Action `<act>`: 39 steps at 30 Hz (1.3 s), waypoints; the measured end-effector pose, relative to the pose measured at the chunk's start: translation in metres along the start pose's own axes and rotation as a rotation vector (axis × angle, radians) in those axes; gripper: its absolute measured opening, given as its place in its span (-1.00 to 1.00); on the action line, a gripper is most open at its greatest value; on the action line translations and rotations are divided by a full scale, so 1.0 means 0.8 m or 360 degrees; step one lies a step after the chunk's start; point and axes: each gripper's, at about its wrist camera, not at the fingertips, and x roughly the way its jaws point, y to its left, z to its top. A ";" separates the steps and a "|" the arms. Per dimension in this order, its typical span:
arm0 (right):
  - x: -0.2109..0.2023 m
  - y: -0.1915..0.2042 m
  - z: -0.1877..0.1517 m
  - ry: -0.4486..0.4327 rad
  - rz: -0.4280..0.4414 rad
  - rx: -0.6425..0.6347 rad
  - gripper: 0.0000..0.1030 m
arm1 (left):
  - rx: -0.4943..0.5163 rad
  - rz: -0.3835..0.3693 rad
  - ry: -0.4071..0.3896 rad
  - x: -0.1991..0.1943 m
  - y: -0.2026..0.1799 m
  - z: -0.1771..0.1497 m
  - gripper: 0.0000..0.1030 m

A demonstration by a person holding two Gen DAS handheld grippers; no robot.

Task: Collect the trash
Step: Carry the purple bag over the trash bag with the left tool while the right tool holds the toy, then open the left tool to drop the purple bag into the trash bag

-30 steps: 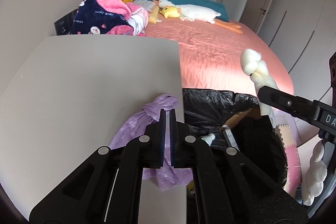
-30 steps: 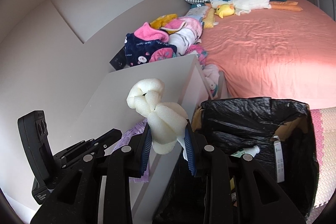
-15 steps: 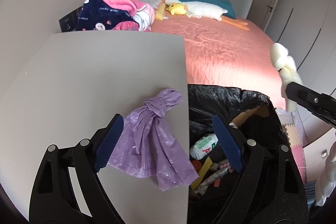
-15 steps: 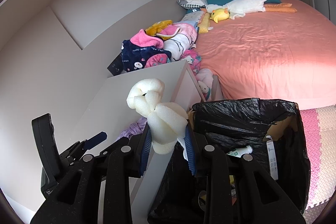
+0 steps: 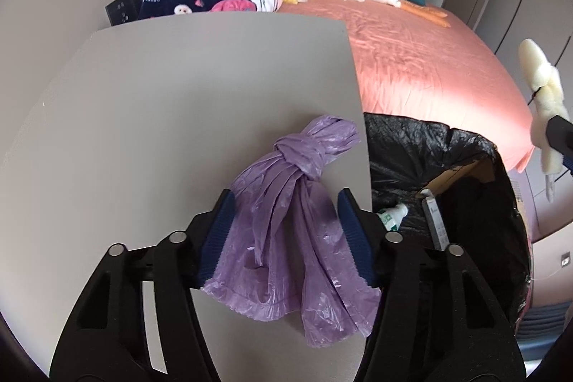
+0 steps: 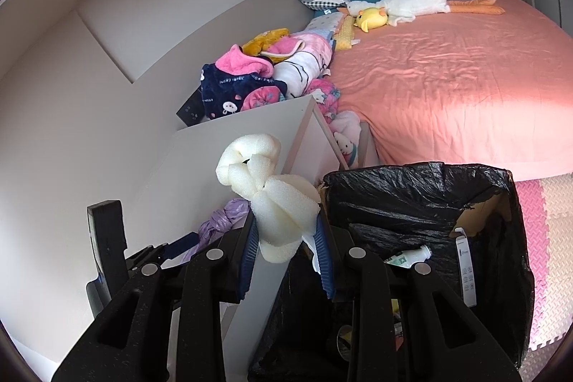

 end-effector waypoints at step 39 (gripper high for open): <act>-0.076 -0.066 -0.012 -0.0154 -0.0126 0.0141 -0.39 | 0.0191 -0.0374 -0.0131 -0.063 -0.120 0.008 -0.90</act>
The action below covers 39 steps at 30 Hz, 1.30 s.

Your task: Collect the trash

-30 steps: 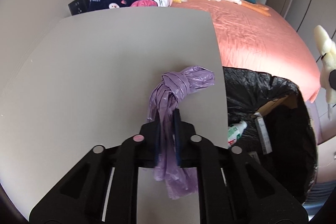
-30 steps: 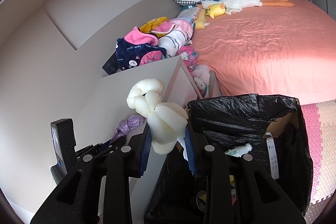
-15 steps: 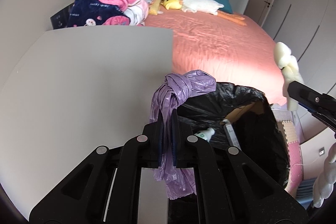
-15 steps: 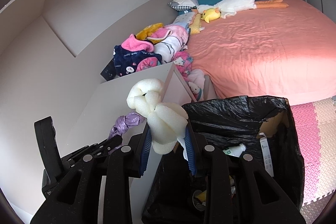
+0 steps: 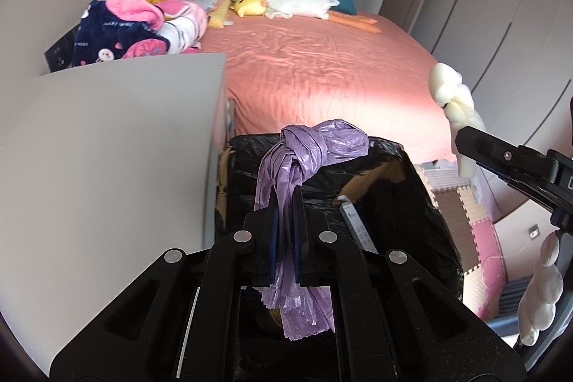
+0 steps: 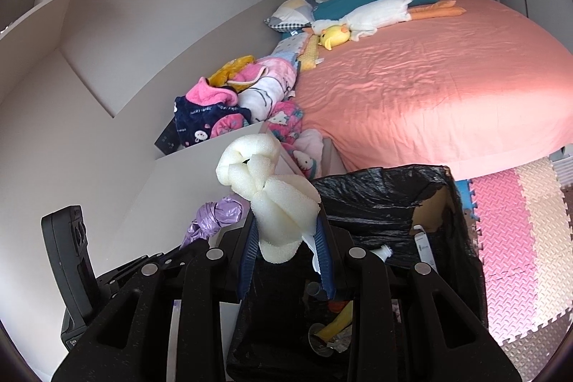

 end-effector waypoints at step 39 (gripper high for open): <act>-0.020 -0.024 -0.004 -0.0049 -0.0194 0.0081 0.62 | 0.0079 -0.0062 0.0012 0.001 -0.016 0.004 0.87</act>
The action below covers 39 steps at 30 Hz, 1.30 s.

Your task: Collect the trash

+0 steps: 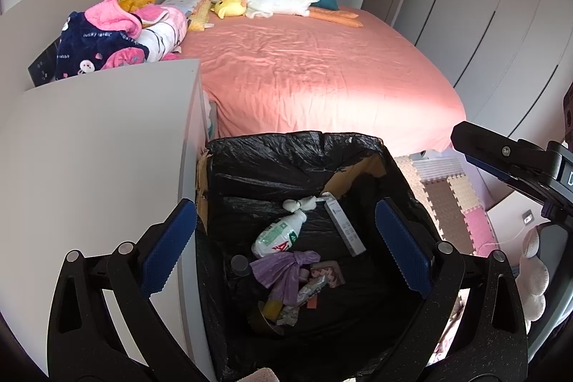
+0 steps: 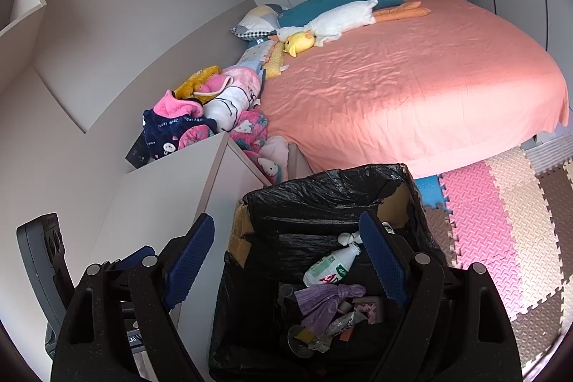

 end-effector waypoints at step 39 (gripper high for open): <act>-0.006 0.009 0.001 -0.0022 -0.0007 -0.0037 0.62 | 0.0090 0.0016 -0.0029 -0.009 -0.008 -0.002 0.87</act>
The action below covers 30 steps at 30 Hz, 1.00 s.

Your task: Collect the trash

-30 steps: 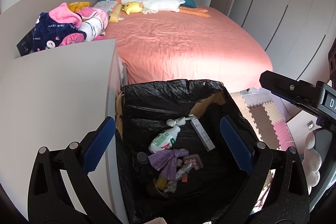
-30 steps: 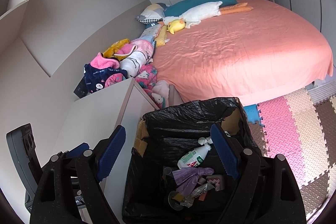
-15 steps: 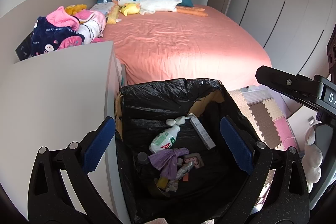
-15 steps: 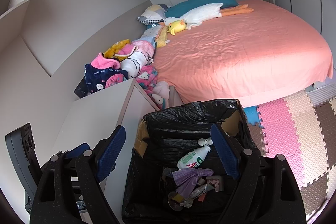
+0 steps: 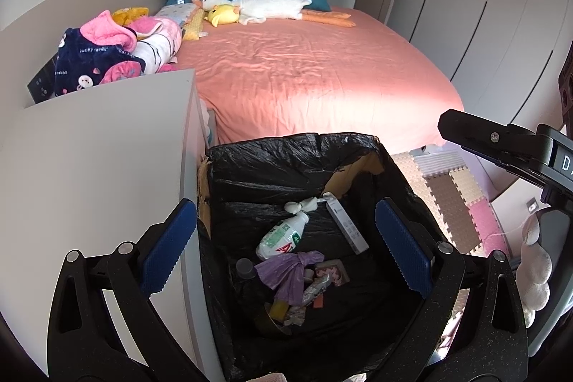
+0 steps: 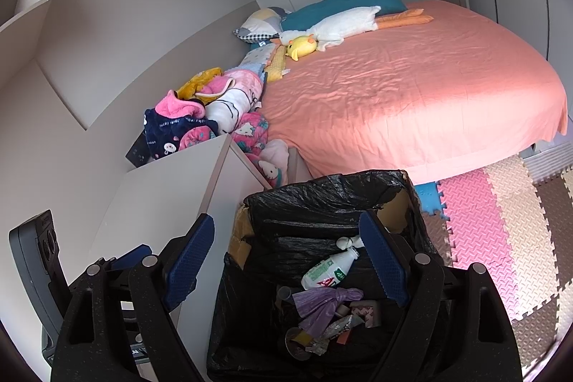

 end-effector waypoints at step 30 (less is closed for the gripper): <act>0.003 0.003 0.001 0.0009 -0.0002 -0.0011 0.62 | 0.0015 0.0025 -0.0052 0.000 -0.001 -0.007 0.87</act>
